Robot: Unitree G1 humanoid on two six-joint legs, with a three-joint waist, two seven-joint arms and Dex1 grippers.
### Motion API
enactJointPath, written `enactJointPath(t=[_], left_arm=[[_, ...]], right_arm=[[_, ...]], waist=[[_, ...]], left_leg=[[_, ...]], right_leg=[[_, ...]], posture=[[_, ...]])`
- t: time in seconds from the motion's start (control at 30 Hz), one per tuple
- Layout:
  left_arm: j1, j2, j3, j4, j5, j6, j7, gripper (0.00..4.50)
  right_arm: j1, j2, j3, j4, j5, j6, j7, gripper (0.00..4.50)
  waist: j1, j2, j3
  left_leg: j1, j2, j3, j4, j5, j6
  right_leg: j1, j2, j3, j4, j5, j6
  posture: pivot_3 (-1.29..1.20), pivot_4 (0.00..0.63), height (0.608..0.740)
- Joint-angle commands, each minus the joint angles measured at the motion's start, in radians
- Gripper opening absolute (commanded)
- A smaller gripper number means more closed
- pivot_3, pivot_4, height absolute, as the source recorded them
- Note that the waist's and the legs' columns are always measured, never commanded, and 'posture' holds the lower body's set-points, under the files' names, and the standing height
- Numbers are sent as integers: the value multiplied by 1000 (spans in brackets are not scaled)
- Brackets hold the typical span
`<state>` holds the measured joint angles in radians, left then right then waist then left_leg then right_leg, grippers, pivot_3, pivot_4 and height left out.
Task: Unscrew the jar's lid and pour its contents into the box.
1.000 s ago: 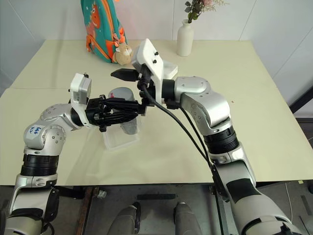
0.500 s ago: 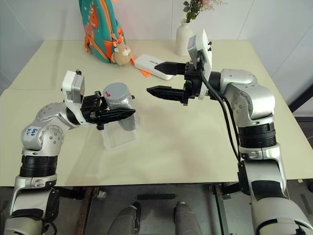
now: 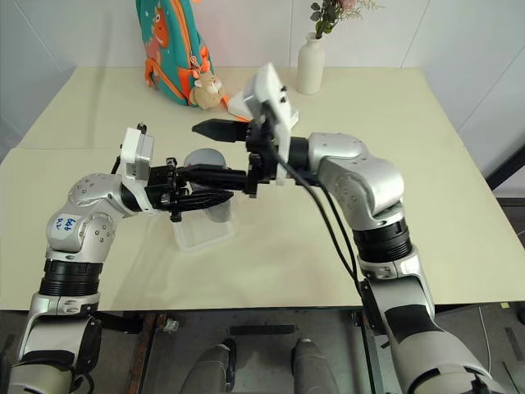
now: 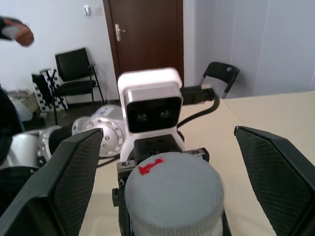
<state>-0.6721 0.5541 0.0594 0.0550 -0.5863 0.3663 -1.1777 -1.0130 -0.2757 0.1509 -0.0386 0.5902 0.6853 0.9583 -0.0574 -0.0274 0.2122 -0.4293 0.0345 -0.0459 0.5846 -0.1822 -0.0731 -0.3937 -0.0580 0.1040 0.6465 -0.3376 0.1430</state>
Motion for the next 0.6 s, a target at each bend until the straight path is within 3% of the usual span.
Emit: enactJointPath(t=[0.03,0.33,0.6], left_arm=[[-11,-4,9,-17,-9,-2,2,2011],[-8,-13,9,-23,-13,4,8,2011],[-13,-12,11,-22,-14,2,10,2011]], right_arm=[[-13,23,26,-29,-50,-61,-22,4486],[-55,45,10,53,-121,-117,-61,4486],[-21,-56,-57,73,-105,-123,-5,4486]], waist=[[-1,0,0],[-1,0,0],[2,0,0]], left_leg=[[0,0,0,0,0,0],[0,0,0,0,0,0],[0,0,0,0,0,0]], right_leg=[[0,0,0,0,0,0],[0,0,0,0,0,0],[0,0,0,0,0,0]], posture=[[0,150,740],[0,150,740],[0,150,740]])
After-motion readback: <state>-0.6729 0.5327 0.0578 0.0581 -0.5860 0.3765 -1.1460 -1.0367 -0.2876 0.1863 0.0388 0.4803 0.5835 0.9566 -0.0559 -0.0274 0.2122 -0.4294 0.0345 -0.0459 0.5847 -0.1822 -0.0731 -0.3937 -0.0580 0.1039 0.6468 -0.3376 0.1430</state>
